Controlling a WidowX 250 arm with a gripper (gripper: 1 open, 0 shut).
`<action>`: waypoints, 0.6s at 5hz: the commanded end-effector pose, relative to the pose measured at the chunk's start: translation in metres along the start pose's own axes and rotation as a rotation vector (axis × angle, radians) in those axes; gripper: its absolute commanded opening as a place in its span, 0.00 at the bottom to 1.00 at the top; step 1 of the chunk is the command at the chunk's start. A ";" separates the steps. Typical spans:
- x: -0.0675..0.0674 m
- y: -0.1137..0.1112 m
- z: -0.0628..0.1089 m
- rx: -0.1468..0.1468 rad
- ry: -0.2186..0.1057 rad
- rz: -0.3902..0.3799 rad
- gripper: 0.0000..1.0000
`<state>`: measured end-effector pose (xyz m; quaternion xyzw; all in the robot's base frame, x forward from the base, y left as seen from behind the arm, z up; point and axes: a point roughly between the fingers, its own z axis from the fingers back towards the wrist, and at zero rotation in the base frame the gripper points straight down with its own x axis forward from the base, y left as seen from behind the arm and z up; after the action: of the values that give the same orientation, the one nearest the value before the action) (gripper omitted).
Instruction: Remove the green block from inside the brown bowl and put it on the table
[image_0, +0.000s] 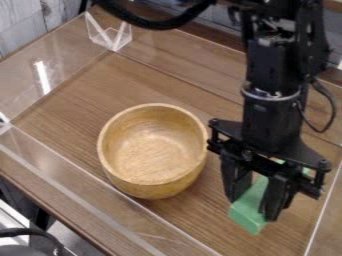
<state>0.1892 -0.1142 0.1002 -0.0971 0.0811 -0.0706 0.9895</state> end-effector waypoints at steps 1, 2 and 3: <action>0.003 0.006 0.012 -0.018 -0.058 0.003 0.00; 0.005 0.013 0.010 -0.025 -0.061 0.014 0.00; 0.008 0.019 0.008 -0.032 -0.064 0.020 0.00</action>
<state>0.1957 -0.0946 0.0950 -0.1093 0.0697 -0.0523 0.9902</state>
